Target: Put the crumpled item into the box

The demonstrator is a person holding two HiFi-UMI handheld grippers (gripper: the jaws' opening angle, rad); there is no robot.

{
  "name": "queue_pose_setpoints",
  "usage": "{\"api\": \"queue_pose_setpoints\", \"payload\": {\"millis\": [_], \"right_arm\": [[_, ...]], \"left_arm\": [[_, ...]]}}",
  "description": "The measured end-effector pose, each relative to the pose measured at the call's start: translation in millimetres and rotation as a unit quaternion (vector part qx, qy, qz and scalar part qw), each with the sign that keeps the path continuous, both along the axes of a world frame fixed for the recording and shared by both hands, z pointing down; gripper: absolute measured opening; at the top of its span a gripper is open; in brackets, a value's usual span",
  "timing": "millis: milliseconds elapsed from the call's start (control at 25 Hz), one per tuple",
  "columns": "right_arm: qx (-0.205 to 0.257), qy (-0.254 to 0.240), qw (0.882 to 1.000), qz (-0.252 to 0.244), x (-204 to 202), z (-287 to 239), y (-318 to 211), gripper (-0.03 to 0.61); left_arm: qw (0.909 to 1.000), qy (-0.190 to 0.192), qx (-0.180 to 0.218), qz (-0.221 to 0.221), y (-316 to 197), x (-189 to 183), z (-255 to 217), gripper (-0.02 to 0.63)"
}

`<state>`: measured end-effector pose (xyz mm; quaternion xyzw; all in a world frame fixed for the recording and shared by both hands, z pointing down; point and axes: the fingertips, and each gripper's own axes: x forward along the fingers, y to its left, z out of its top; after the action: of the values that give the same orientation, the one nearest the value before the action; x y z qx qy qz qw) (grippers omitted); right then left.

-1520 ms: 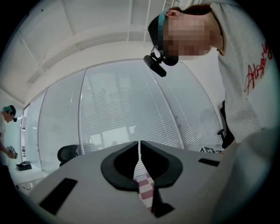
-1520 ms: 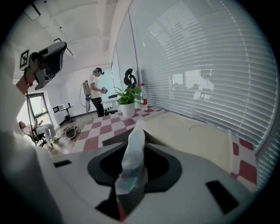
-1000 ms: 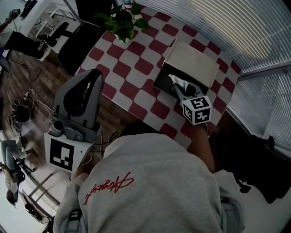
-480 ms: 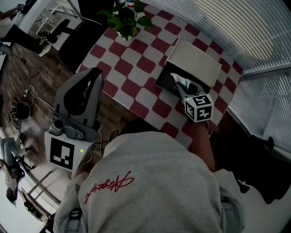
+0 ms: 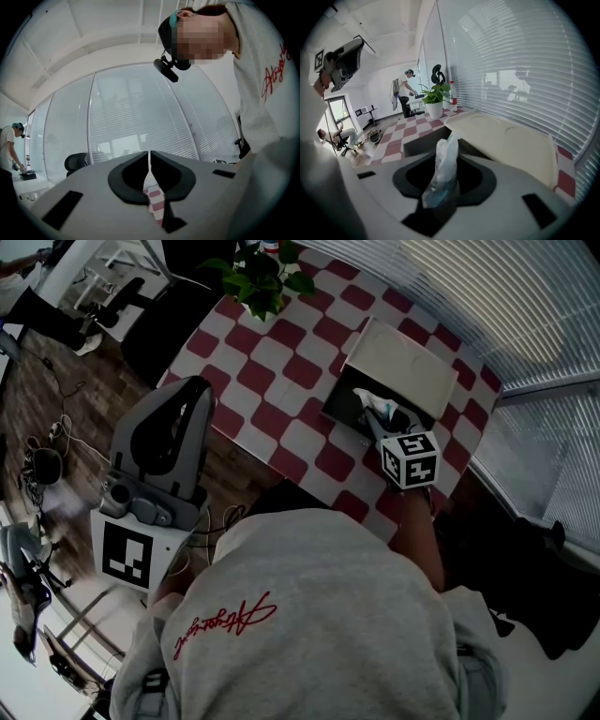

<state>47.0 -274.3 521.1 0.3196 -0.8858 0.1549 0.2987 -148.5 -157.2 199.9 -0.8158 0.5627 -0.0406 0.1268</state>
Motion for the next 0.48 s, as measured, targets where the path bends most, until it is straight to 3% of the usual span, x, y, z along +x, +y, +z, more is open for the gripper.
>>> {"api": "queue_pose_setpoints", "payload": {"millis": [480], "right_arm": [[-0.001, 0.018, 1.000, -0.006, 4.7, 6.1, 2.5, 0.176]], "left_arm": [[1.0000, -0.006, 0.000, 0.008, -0.7, 6.6, -1.2, 0.026]]}}
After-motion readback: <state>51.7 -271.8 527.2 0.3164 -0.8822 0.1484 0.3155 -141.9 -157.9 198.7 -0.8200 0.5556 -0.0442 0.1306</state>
